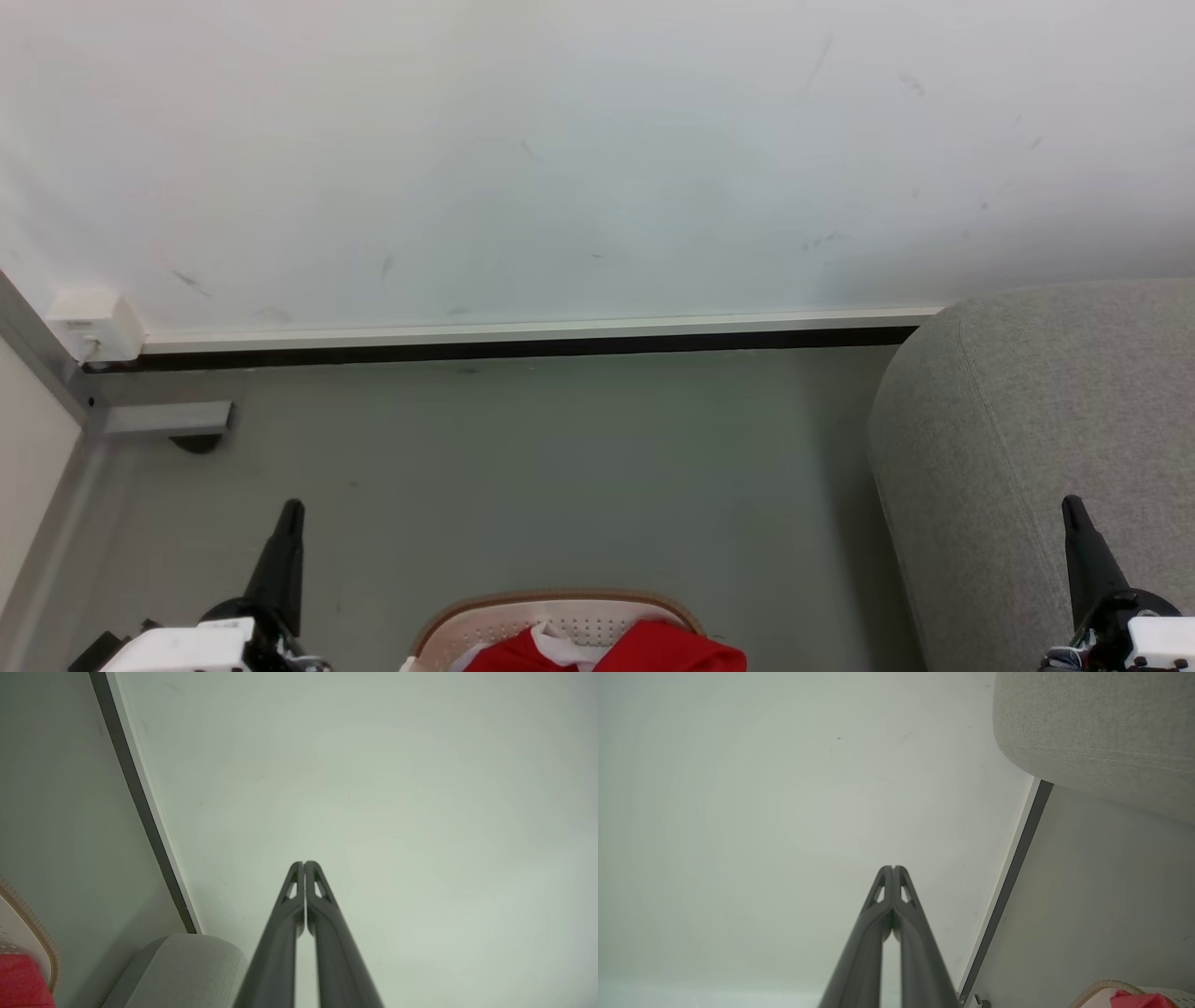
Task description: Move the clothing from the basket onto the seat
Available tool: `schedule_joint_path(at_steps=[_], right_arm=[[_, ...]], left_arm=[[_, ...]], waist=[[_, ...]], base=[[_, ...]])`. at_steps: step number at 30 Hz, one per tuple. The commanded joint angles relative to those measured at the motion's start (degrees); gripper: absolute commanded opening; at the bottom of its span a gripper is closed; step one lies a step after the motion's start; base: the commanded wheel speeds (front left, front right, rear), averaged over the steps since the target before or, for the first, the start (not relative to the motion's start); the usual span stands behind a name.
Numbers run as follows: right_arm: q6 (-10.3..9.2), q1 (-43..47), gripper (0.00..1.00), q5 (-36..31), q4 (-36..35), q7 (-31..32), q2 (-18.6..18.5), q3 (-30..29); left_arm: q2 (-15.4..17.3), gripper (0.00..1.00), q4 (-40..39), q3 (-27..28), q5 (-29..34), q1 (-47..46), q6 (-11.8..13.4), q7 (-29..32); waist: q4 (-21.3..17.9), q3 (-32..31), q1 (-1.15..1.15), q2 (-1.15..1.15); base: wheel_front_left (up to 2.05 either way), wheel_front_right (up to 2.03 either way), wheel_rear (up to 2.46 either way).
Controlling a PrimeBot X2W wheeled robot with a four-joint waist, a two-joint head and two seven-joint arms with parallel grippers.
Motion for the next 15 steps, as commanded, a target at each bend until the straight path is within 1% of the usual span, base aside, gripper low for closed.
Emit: schedule_joint_path(at_steps=[1, 15], right_arm=[[-0.11, -0.7, 0.00, -0.3, 0.1, 0.1, 0.0, -0.2], [-0.11, -0.7, 0.00, -0.3, 0.1, 0.1, 0.0, -0.2]], left_arm=[[0.1, 0.00, 0.0, 0.1, -0.8, -0.5, -0.3, 0.1], [0.1, 0.00, 0.0, 0.1, -0.8, -0.5, -0.3, 0.1]], waist=[[0.0, 0.0, 0.00, 0.00], [0.0, 0.0, 0.00, 0.00]], base=[[0.00, 0.00, 0.00], [0.00, 0.00, 0.00]])
